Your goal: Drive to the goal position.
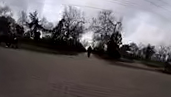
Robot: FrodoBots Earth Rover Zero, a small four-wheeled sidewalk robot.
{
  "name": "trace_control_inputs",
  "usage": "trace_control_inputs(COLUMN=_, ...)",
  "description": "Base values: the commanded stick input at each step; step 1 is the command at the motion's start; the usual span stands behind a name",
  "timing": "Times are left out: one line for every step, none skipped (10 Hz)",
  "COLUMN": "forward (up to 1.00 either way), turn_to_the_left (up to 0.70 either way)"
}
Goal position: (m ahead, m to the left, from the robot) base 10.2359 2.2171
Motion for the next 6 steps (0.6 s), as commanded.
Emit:
trace_control_inputs(forward=0.70, turn_to_the_left=0.00)
trace_control_inputs(forward=0.70, turn_to_the_left=0.00)
trace_control_inputs(forward=0.70, turn_to_the_left=0.00)
trace_control_inputs(forward=0.70, turn_to_the_left=0.00)
trace_control_inputs(forward=0.70, turn_to_the_left=0.00)
trace_control_inputs(forward=0.70, turn_to_the_left=0.00)
